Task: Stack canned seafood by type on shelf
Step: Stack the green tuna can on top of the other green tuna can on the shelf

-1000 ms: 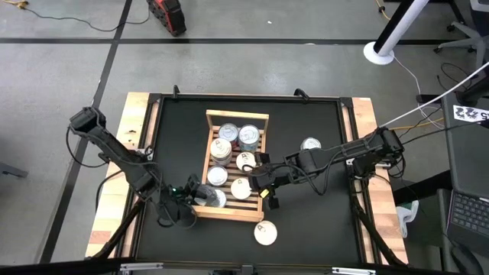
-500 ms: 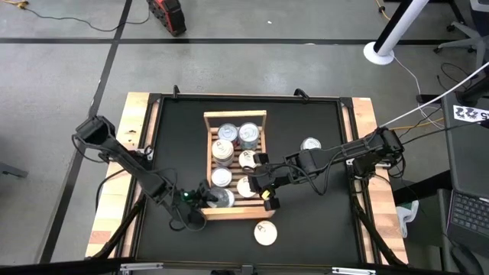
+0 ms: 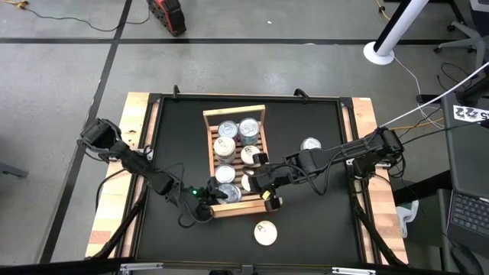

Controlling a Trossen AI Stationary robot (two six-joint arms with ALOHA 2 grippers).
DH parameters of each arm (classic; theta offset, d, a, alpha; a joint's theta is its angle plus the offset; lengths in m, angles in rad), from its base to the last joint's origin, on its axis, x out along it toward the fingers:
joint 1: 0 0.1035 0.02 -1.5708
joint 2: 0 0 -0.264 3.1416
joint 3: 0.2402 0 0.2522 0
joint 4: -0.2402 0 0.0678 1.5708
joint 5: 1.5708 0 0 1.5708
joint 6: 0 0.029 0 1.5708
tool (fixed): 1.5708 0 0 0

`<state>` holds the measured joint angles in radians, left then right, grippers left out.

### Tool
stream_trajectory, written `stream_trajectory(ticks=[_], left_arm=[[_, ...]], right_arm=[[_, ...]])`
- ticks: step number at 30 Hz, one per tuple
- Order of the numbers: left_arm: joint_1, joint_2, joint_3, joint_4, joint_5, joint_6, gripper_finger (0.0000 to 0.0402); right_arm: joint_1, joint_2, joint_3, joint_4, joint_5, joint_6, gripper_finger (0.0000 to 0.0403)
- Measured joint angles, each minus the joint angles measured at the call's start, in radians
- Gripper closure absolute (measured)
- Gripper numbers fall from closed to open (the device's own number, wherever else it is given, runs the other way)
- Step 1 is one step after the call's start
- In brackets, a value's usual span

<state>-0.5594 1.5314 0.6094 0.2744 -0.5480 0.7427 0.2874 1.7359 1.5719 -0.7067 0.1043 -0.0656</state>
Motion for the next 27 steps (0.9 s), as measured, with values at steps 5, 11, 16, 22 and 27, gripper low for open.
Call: stream_trajectory(ticks=[5,11,16,22,27], left_arm=[[0.027,0.006,0.002,-0.005,0.010,0.015,0.0271],[0.067,0.045,0.005,0.023,0.053,0.031,0.0239],[0.097,0.053,0.006,0.023,0.079,0.013,0.0231],[0.119,0.056,0.003,0.038,0.067,-0.047,0.0223],[0.142,0.057,0.002,0.055,0.078,-0.136,0.0202]], right_arm=[[0.000,0.000,0.000,0.000,0.000,-0.020,0.0265],[0.000,0.000,0.000,0.001,0.000,-0.020,0.0265],[0.000,0.000,0.000,0.001,0.000,-0.020,0.0265],[0.000,0.000,0.000,0.001,0.000,-0.020,0.0265],[0.000,0.000,0.000,0.002,0.000,-0.020,0.0265]])
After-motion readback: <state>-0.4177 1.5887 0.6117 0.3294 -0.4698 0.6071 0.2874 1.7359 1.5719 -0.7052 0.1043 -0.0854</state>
